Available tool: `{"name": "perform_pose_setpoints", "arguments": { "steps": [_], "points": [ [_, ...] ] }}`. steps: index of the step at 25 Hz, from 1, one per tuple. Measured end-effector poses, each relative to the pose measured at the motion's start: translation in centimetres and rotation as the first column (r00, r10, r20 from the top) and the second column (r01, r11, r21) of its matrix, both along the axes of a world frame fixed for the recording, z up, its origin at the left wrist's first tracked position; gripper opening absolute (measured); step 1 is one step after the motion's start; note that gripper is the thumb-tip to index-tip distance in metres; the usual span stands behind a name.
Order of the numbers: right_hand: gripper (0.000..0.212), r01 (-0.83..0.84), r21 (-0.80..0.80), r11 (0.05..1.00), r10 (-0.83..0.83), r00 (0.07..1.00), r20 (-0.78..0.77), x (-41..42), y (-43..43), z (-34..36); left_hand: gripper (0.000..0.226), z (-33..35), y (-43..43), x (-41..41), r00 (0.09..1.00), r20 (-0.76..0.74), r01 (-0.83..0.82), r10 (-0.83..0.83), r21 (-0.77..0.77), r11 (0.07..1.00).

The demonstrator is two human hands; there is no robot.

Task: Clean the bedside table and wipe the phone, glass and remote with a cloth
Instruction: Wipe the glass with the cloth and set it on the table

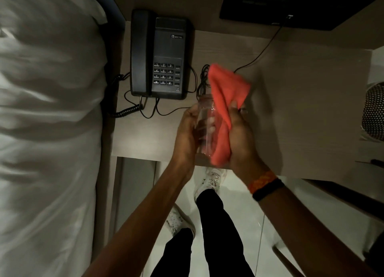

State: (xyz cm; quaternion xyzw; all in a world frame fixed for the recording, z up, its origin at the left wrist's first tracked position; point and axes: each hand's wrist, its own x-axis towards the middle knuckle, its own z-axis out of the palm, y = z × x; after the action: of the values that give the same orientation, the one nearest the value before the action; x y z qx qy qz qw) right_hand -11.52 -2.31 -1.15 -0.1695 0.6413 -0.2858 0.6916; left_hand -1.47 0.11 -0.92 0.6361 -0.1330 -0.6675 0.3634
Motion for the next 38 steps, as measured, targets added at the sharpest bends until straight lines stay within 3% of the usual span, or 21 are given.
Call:
{"name": "perform_pose_setpoints", "arguments": {
  "steps": [3,6,10,14,15,17,18,20,23,25,26,27,28,29,30,31,32,34,35,36,38],
  "points": [
    [0.057,-0.045,-0.034,0.998,0.042,0.997,-0.066,0.0,0.3,0.2,0.042,0.1,-0.1,-0.1,1.000,0.011,-0.024,0.025,-0.018,1.000],
    [0.071,-0.319,-0.102,0.942,0.288,0.928,-0.238,0.5,0.4,0.9,0.038,0.0,-1.4,0.9,0.996,0.042,-0.081,0.084,-0.053,0.995],
    [0.060,-0.078,0.062,0.995,0.078,0.997,-0.007,-1.3,0.4,0.4,0.041,-0.1,0.4,-0.8,0.998,-0.001,-0.061,0.061,0.037,0.997],
    [0.053,-0.030,-0.018,0.999,0.029,0.998,-0.057,0.0,1.5,0.9,0.041,0.5,-0.7,-0.3,0.996,0.060,-0.061,0.062,-0.007,0.998],
    [0.050,0.019,-0.026,0.999,-0.019,1.000,0.004,0.2,1.6,1.0,0.037,0.4,-1.0,0.1,0.995,0.087,-0.045,0.048,-0.031,0.998],
    [0.046,0.094,0.044,0.995,-0.097,0.993,0.064,0.3,1.4,1.2,0.037,0.2,-0.7,0.4,0.995,0.102,0.003,0.000,-0.031,1.000],
    [0.049,0.081,0.059,0.995,-0.081,0.997,0.003,0.2,1.0,1.2,0.039,0.1,-0.1,0.3,0.996,0.081,0.028,-0.027,-0.013,1.000],
    [0.058,0.014,0.139,0.990,-0.021,0.998,0.051,-0.3,-0.5,0.8,0.041,0.0,1.0,-0.1,1.000,0.011,0.024,-0.024,0.010,1.000],
    [0.043,-0.036,-0.106,0.994,0.025,0.994,-0.107,-1.1,-1.7,-0.7,0.040,0.0,1.2,0.2,0.999,-0.047,-0.024,0.024,0.013,1.000],
    [0.035,-0.144,-0.324,0.935,0.047,0.956,-0.288,-2.2,-1.5,-1.3,0.033,-0.1,1.2,0.9,0.996,-0.039,-0.084,0.084,0.015,0.996],
    [0.034,-0.279,-0.409,0.869,0.071,0.888,-0.454,-3.1,-0.9,-1.7,0.031,-0.2,1.2,1.3,0.991,-0.033,-0.131,0.132,0.024,0.991],
    [0.035,-0.496,-0.399,0.771,0.139,0.742,-0.655,-4.0,0.1,-2.5,0.030,-0.1,1.3,1.9,0.982,-0.027,-0.184,0.185,0.035,0.982],
    [0.038,-0.728,-0.271,0.630,0.247,0.519,-0.819,-4.6,1.3,-3.4,0.030,0.0,1.5,2.5,0.975,-0.011,-0.223,0.224,0.041,0.974],
    [0.043,-0.891,-0.074,0.449,0.364,0.258,-0.895,-5.0,2.5,-4.0,0.032,0.0,1.5,2.9,0.971,0.006,-0.240,0.240,0.043,0.970],
    [0.051,-0.957,0.068,0.282,0.454,0.071,-0.888,-5.2,3.7,-4.5,0.033,0.1,1.6,3.1,0.971,0.018,-0.240,0.239,0.043,0.970],
    [0.062,-0.977,0.107,0.186,0.520,0.005,-0.854,-5.3,4.6,-4.7,0.033,0.1,1.7,3.1,0.974,0.026,-0.228,0.227,0.044,0.973],
    [0.071,-0.979,0.039,0.199,0.543,0.077,-0.836,-5.4,5.1,-4.7,0.032,0.2,1.5,2.8,0.979,0.032,-0.202,0.200,0.043,0.978],
    [0.077,-0.841,-0.270,0.469,0.428,0.484,-0.763,-6.0,4.6,-3.9,0.030,0.5,0.7,1.6,0.991,0.033,-0.133,0.132,0.043,0.990],
    [0.080,-0.752,-0.374,0.544,0.333,0.602,-0.726,-6.4,4.0,-3.5,0.029,0.7,0.2,0.8,0.995,0.031,-0.098,0.097,0.049,0.994],
    [0.083,-0.723,-0.419,0.549,0.272,0.629,-0.728,-6.9,3.3,-3.0,0.030,0.9,-0.6,-0.4,0.998,0.022,-0.055,0.053,0.064,0.996],
    [0.079,-0.773,-0.438,0.459,0.246,0.585,-0.773,-8.2,1.3,-1.9,0.033,1.1,-2.8,-3.1,0.999,-0.010,0.048,-0.047,0.116,0.992]
  ]
}}
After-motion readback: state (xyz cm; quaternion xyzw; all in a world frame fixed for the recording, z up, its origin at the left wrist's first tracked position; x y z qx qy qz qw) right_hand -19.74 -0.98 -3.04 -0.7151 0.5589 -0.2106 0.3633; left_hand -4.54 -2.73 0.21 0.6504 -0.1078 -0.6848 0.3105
